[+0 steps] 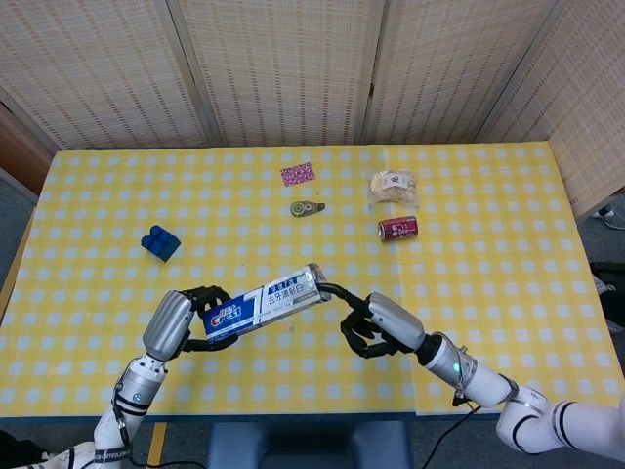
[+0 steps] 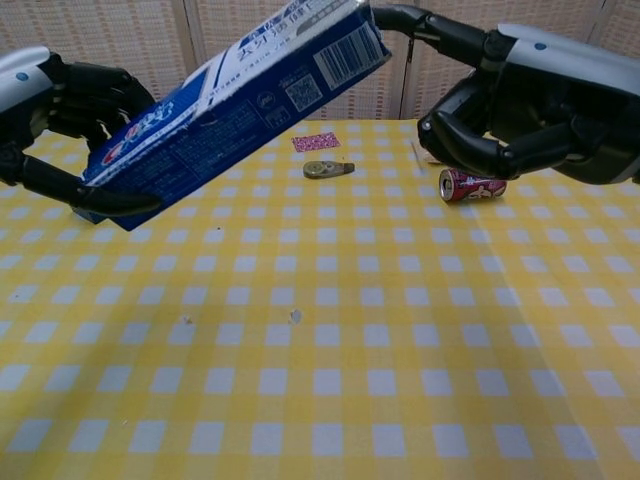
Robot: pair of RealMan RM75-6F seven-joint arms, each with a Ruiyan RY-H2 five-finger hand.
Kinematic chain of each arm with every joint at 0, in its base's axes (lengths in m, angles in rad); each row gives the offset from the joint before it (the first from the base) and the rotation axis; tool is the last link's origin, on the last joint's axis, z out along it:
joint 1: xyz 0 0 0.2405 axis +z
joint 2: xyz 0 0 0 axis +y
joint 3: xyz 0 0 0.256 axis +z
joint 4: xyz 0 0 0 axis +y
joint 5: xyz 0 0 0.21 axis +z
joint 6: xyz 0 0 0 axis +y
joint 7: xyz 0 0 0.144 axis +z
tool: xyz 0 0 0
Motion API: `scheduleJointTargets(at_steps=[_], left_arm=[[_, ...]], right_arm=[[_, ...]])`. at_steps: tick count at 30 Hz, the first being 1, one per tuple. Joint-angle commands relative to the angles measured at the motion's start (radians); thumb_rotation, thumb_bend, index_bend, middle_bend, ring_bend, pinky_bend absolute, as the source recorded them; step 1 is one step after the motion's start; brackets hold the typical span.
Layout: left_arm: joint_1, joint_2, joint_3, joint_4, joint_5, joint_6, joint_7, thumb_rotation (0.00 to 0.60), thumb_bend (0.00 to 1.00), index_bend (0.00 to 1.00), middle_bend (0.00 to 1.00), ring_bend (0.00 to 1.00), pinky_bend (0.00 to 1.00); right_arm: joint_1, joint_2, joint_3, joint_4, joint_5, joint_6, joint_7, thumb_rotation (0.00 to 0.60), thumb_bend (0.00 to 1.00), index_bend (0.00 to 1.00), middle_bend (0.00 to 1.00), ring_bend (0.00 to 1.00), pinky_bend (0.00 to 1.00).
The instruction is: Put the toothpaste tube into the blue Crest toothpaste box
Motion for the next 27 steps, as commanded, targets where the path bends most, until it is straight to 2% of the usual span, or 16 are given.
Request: scheduleJointTargets(at_steps=[1, 6, 10, 15, 19, 21, 23, 24, 27], left_arm=[[-0.004, 0.0, -0.002, -0.007, 0.007, 0.001, 0.006, 0.6, 0.2, 0.63, 0.75, 0.59, 0.67], [-0.002, -0.002, 0.003, -0.011, 0.016, 0.007, 0.008, 0.6, 0.2, 0.63, 0.75, 0.59, 0.67], [0.001, 0.003, 0.002, -0.009, 0.015, 0.016, 0.006, 0.6, 0.21, 0.63, 0.75, 0.59, 0.67], [0.008, 0.015, -0.001, 0.007, 0.004, 0.022, -0.004, 0.6, 0.2, 0.63, 0.75, 0.59, 0.67], [0.016, 0.029, 0.002, 0.048, -0.012, 0.02, -0.016, 0.6, 0.2, 0.63, 0.75, 0.59, 0.67], [0.02, 0.037, 0.005, 0.069, -0.02, 0.015, -0.021, 0.6, 0.2, 0.63, 0.75, 0.59, 0.67], [0.027, 0.044, 0.01, 0.093, -0.03, 0.013, -0.024, 0.6, 0.2, 0.63, 0.75, 0.59, 0.67], [0.031, 0.047, 0.014, 0.106, -0.033, 0.012, -0.029, 0.6, 0.2, 0.63, 0.75, 0.59, 0.67], [0.039, 0.048, 0.024, 0.134, -0.035, 0.012, -0.038, 0.6, 0.2, 0.63, 0.75, 0.59, 0.67]], right_arm=[[0.024, 0.008, -0.017, 0.004, -0.013, -0.022, 0.056, 0.6, 0.72, 0.0, 0.85, 0.85, 0.91], [0.056, 0.023, -0.044, 0.012, -0.041, -0.041, 0.142, 0.6, 0.75, 0.0, 0.85, 0.85, 0.91], [0.039, 0.022, -0.036, 0.017, -0.034, 0.016, 0.153, 0.6, 0.76, 0.0, 0.85, 0.85, 0.91], [0.006, 0.04, -0.036, 0.022, -0.027, 0.079, 0.14, 0.6, 0.76, 0.0, 0.85, 0.85, 0.91], [-0.027, 0.064, -0.037, 0.022, -0.006, 0.104, 0.079, 0.6, 0.76, 0.0, 0.82, 0.83, 0.91], [-0.053, 0.065, -0.027, 0.036, 0.016, 0.111, -0.024, 0.6, 0.76, 0.0, 0.77, 0.79, 0.88], [-0.088, 0.061, -0.022, 0.06, 0.038, 0.106, -0.2, 0.6, 0.75, 0.0, 0.68, 0.71, 0.82], [-0.105, 0.07, -0.029, 0.063, 0.052, 0.092, -0.275, 0.6, 0.71, 0.0, 0.6, 0.64, 0.75], [-0.134, 0.109, -0.047, 0.052, 0.088, 0.048, -0.397, 0.6, 0.62, 0.0, 0.39, 0.45, 0.56]])
